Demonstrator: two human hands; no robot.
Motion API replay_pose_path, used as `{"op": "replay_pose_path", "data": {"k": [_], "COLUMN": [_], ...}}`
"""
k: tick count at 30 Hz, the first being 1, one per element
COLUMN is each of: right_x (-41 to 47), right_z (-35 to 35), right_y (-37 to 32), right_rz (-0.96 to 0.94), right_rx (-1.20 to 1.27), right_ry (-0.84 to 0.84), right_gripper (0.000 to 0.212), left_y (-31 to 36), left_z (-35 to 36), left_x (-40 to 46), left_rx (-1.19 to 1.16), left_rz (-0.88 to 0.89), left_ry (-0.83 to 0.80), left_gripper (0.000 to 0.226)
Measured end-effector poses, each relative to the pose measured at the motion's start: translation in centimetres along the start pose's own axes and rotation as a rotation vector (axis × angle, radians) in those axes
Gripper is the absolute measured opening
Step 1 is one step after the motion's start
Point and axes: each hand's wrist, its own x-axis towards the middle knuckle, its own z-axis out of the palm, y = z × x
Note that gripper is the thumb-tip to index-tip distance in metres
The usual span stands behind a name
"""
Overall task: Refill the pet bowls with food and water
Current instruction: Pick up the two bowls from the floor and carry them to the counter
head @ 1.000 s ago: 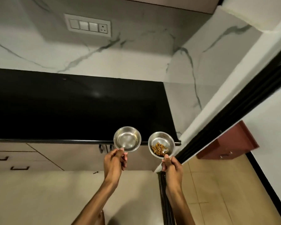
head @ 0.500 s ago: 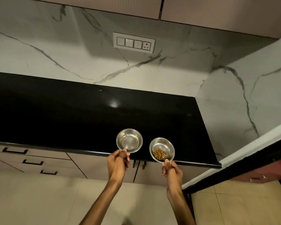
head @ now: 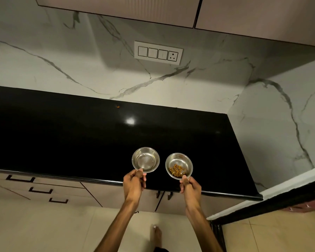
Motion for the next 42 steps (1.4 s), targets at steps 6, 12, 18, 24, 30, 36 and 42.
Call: {"op": "replay_pose_path", "data": {"k": [6, 12, 18, 24, 30, 36, 42], "right_x": [4.4, 9.3, 13.3, 16.1, 17.4, 18.3, 18.8], "right_z": [1.3, 2.3, 2.9, 3.2, 3.5, 3.9, 3.8], "right_y": [0.1, -0.2, 0.4, 1.3, 2.0, 2.3, 3.0], "right_rz": [0.025, 0.064, 0.12, 0.179, 0.195, 0.221, 0.227], "right_rx": [-0.014, -0.029, -0.05, -0.076, -0.085, -0.065, -0.063], "right_ry": [0.009, -0.02, -0.025, -0.041, -0.086, -0.099, -0.104], "right_gripper": [0.027, 0.024, 0.023, 0.025, 0.025, 0.025, 0.025], "left_y": [-0.7, -1.2, -2.4, -3.6, -5.1, -6.3, -6.9], "left_z": [1.1, 2.8, 4.5, 5.5, 5.6, 5.4, 5.3], "left_x": [4.0, 8.3, 12.4, 14.8, 16.4, 17.2, 17.6], "left_rx": [0.037, 0.05, 0.051, 0.088, 0.142, 0.154, 0.153], "left_rz": [-0.035, -0.063, -0.13, -0.157, -0.188, -0.21, -0.223], "left_ry": [0.016, 0.027, 0.017, 0.009, 0.003, 0.014, 0.033], "left_gripper": [0.03, 0.028, 0.027, 0.029, 0.027, 0.024, 0.024]}}
